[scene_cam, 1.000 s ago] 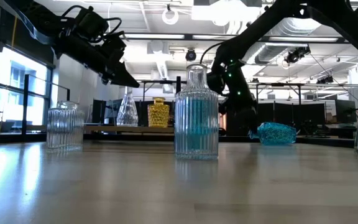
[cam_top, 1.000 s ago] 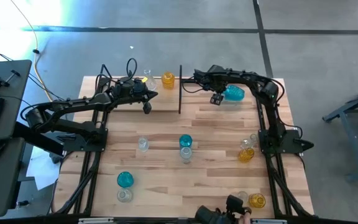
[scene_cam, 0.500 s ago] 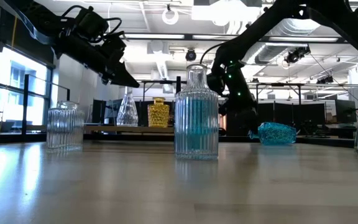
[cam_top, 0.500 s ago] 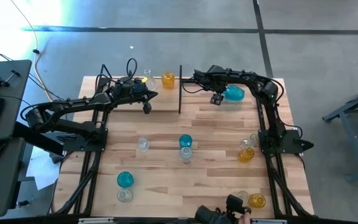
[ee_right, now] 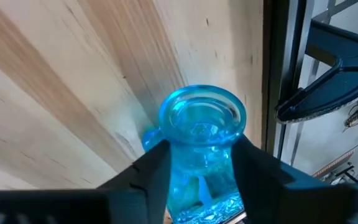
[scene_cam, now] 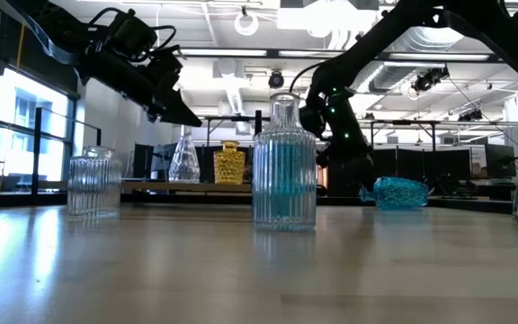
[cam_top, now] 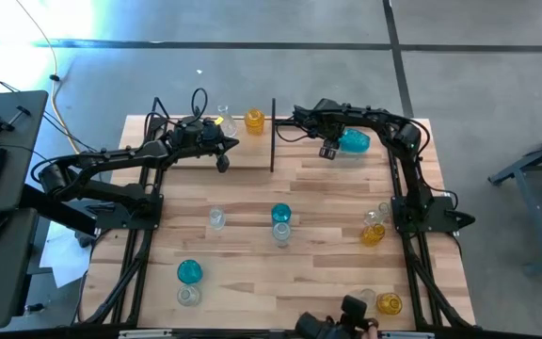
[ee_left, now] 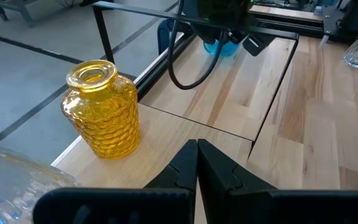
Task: Sort vases onto shelf
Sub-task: Put the blue vase on the shelf
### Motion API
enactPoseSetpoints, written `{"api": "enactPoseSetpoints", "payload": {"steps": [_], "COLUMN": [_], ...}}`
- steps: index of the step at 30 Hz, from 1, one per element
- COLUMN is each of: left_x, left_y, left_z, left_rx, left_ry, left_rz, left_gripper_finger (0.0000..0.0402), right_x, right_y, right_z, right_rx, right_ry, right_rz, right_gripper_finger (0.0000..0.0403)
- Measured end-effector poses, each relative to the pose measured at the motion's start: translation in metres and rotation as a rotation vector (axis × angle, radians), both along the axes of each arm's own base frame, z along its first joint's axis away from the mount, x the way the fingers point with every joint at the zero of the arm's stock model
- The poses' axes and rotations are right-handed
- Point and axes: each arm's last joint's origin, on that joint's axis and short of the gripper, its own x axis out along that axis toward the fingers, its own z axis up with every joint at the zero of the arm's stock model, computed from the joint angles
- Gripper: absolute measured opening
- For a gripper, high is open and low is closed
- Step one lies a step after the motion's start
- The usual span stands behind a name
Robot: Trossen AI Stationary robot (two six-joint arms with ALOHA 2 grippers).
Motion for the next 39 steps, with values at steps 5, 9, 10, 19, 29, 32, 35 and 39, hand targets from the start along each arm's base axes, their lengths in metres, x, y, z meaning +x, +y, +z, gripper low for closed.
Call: {"api": "enactPoseSetpoints", "payload": {"steps": [5,9,10,19,29,32,35,39], "left_x": [0.000,0.000,0.000,-0.001,0.000,0.001,0.003,0.004], "left_y": [0.000,0.000,0.000,-0.001,-0.004,-0.005,-0.006,-0.005], "left_z": [0.000,0.000,0.000,-0.003,-0.005,-0.004,-0.002,0.001], "left_rx": [0.000,0.000,0.000,-0.025,-0.039,-0.034,-0.019,0.008], "left_ry": [0.000,0.000,0.000,0.032,0.041,0.033,0.013,-0.016], "left_rz": [0.000,-0.001,0.000,0.001,-0.007,-0.017,-0.021,-0.025], "left_gripper_finger": [0.0000,0.0000,0.0000,0.0000,0.0000,0.0000,0.0000,0.0000], "right_x": [0.003,0.009,0.010,0.002,-0.072,-0.081,-0.073,-0.052], "right_y": [0.003,0.004,0.004,0.009,0.046,0.055,0.062,0.064], "right_z": [0.005,0.020,0.026,0.092,0.129,0.117,0.106,0.100], "right_rx": [0.003,0.005,0.010,0.076,-0.020,-0.048,-0.053,-0.096], "right_ry": [0.002,-0.008,-0.003,-0.164,-0.655,-0.739,-0.802,-0.774], "right_rz": [0.024,0.035,0.037,-0.066,-0.266,-0.305,-0.262,-0.200], "right_gripper_finger": [0.0104,0.0089,0.0088,0.0066,0.0016,0.0044,0.0091,0.0169]}}
